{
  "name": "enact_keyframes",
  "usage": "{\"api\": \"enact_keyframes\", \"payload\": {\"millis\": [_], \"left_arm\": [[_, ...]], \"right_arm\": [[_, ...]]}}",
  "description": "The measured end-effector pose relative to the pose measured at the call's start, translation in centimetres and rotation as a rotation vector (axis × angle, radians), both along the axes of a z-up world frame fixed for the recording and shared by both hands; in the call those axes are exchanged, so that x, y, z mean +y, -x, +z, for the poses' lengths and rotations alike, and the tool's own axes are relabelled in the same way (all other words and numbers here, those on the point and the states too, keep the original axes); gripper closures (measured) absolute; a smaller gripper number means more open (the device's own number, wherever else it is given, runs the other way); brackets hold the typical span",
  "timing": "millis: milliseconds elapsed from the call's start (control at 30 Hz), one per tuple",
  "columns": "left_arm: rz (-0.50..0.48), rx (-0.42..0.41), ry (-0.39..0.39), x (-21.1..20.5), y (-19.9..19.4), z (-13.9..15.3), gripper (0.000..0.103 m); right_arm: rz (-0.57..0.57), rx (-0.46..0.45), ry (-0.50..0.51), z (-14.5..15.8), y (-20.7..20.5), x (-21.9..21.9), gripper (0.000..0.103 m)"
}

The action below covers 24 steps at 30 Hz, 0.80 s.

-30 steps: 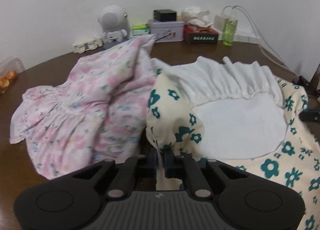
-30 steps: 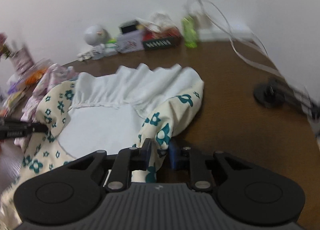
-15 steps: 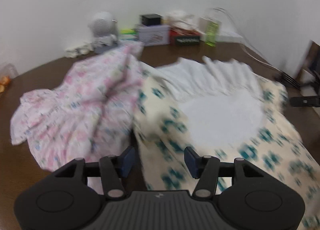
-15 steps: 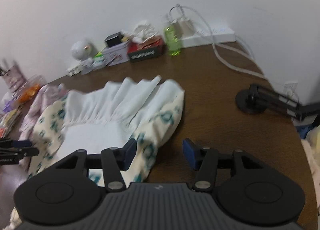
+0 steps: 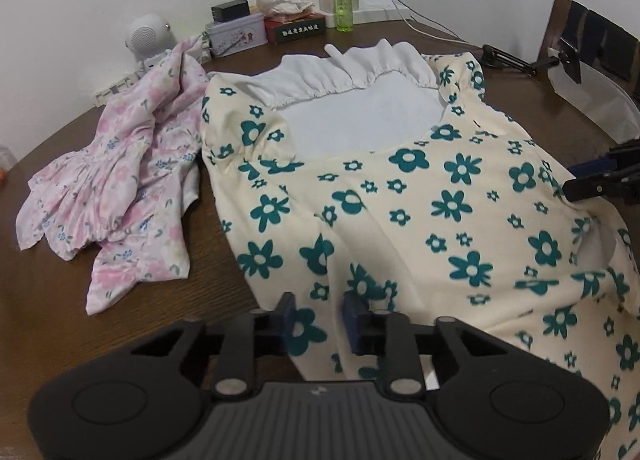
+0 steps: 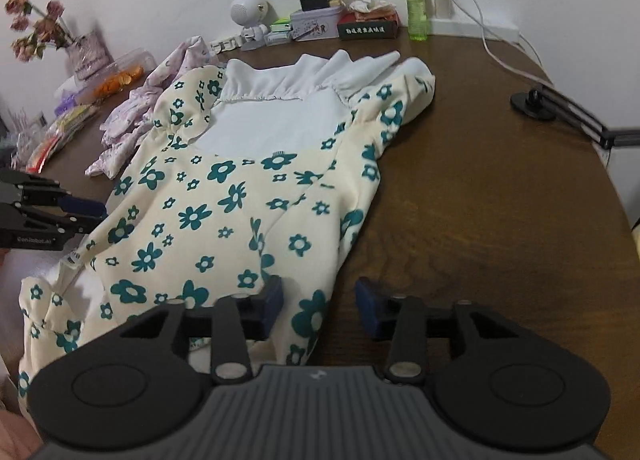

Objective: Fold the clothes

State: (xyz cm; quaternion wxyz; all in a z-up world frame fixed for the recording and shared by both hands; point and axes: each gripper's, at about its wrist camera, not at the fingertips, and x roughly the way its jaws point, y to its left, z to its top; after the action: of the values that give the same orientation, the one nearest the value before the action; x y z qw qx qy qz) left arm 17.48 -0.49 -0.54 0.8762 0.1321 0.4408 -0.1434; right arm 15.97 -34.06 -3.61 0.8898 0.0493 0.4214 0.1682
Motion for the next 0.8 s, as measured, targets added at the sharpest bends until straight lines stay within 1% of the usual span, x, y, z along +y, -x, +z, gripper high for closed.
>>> {"api": "enact_keyframes", "payload": {"millis": [133,200,267,300,333,367,400,433,467,500,533,600,633,700,733,767,800], "left_arm": [[0.057,-0.014,0.027,0.2,0.1,0.7,0.080],[0.085,-0.002,0.030,0.5,-0.2,0.6,0.080],[0.113,0.011,0.033,0.8,-0.6,0.5,0.081],[0.127,0.017,0.035,0.9,-0.8,0.5,0.081],[0.141,0.023,0.037,1.1,-0.9,0.5,0.081],[0.155,0.029,0.038,1.2,-1.1,0.4,0.081],[0.169,0.036,0.040,1.4,-1.3,0.4,0.081],[0.183,0.042,0.042,1.5,-1.5,0.4,0.082],[0.197,0.048,0.043,1.6,-1.6,0.3,0.086],[0.181,0.042,0.043,1.3,-1.6,0.2,0.092],[0.166,0.037,0.043,1.0,-1.6,0.2,0.101],[0.114,-0.001,-0.033,0.0,-1.2,0.0,0.102],[0.112,-0.004,-0.028,0.3,-1.1,0.0,0.101],[0.109,-0.011,-0.017,0.8,-1.0,0.0,0.101],[0.107,-0.014,-0.012,1.0,-1.0,0.0,0.101],[0.105,-0.017,-0.006,1.2,-0.9,0.0,0.097],[0.103,-0.027,0.028,1.5,-0.6,0.4,0.094]], "right_arm": [[-0.077,-0.012,-0.117,0.4,-0.7,-1.8,0.062],[-0.107,-0.010,-0.133,0.7,-1.8,-2.5,0.063],[-0.115,0.011,-0.135,0.6,-2.9,-2.6,0.064],[-0.114,0.026,-0.134,0.5,-3.5,-2.5,0.068],[-0.111,0.040,-0.127,0.3,-4.0,-2.3,0.071],[-0.101,0.054,-0.110,0.0,-4.5,-1.9,0.072],[-0.087,0.059,-0.084,-0.1,-4.7,-1.3,0.076],[-0.073,0.053,-0.054,-0.2,-4.8,-0.6,0.082],[-0.058,0.048,-0.025,-0.2,-5.0,0.0,0.085],[-0.042,0.044,-0.002,-0.2,-5.0,0.6,0.092],[-0.021,0.037,0.023,-0.2,-5.0,1.1,0.099],[0.028,0.011,0.094,0.0,-4.6,1.9,0.099],[0.044,-0.002,0.131,0.1,-4.4,2.2,0.100],[0.038,-0.013,0.179,0.3,-4.5,1.8,0.100],[0.032,-0.014,0.180,0.4,-4.5,1.5,0.100],[0.027,-0.012,0.159,0.5,-4.4,1.3,0.100],[0.021,-0.010,0.138,0.6,-4.4,1.1,0.097]]}}
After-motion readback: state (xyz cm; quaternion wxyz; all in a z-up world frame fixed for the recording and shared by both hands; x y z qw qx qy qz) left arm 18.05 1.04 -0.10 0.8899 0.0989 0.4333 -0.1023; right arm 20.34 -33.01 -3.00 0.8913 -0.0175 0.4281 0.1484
